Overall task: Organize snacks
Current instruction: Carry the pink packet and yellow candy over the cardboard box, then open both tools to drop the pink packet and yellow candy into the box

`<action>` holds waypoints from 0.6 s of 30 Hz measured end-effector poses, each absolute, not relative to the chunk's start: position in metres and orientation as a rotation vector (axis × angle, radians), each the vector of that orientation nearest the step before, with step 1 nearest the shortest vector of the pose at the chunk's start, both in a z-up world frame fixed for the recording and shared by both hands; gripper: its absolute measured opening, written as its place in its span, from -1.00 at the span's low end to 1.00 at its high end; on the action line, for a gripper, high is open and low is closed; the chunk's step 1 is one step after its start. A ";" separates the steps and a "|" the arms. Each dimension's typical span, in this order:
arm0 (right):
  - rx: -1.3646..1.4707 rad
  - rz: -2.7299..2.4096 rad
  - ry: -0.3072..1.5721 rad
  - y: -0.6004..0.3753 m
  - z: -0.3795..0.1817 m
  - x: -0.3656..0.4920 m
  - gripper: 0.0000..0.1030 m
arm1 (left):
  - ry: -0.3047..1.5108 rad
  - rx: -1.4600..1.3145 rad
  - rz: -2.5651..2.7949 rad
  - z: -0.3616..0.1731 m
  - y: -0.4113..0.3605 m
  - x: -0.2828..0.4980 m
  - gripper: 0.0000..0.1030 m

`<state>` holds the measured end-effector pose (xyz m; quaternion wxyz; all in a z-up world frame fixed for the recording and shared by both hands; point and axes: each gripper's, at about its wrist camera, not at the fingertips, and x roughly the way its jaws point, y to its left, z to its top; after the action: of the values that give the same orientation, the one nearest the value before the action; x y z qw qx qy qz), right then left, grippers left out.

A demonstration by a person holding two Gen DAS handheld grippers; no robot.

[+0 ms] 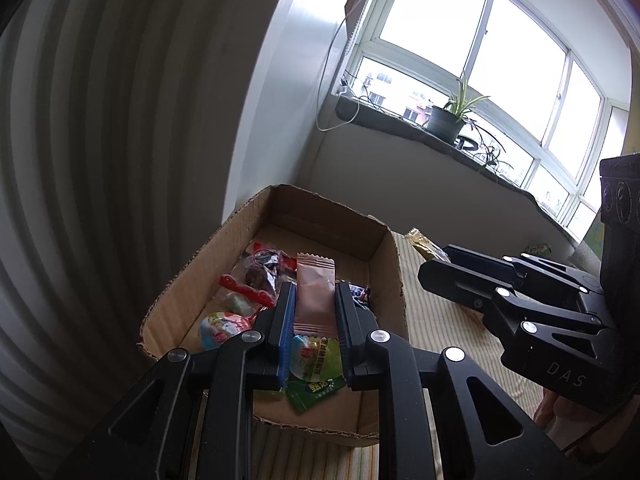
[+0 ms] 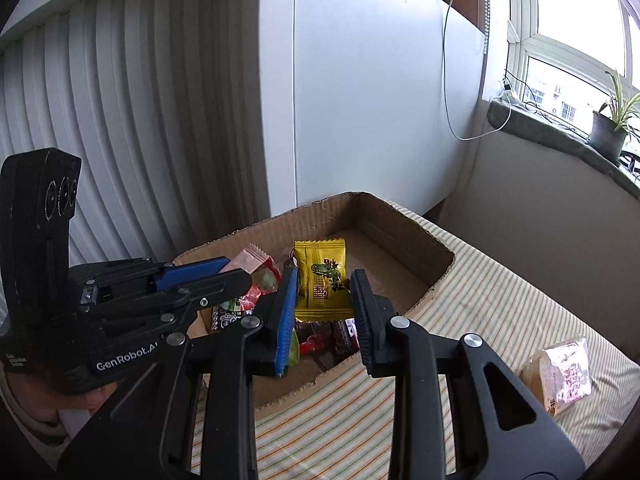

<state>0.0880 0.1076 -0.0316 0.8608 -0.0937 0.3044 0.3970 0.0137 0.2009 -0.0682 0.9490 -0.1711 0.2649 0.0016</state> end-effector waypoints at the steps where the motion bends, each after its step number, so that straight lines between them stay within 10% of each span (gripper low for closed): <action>1: -0.201 0.836 0.638 0.112 -0.033 0.092 -0.46 | 0.541 -0.348 0.004 -0.069 0.202 0.014 -0.66; 4: -0.214 0.842 0.683 0.126 -0.046 0.108 -0.21 | 0.560 -0.348 0.018 -0.073 0.205 0.018 -0.64; 9: -0.178 0.812 0.688 0.113 -0.059 0.108 0.24 | 0.578 -0.349 0.105 -0.078 0.215 0.015 0.22; 18: -0.144 0.787 0.663 0.086 -0.058 0.087 0.53 | 0.560 -0.390 0.145 -0.074 0.229 0.003 0.28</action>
<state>0.0869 0.0858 -0.0584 0.8680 -0.0686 0.3167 0.3762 0.0030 0.2295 -0.0738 0.9397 -0.1912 0.2746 0.0712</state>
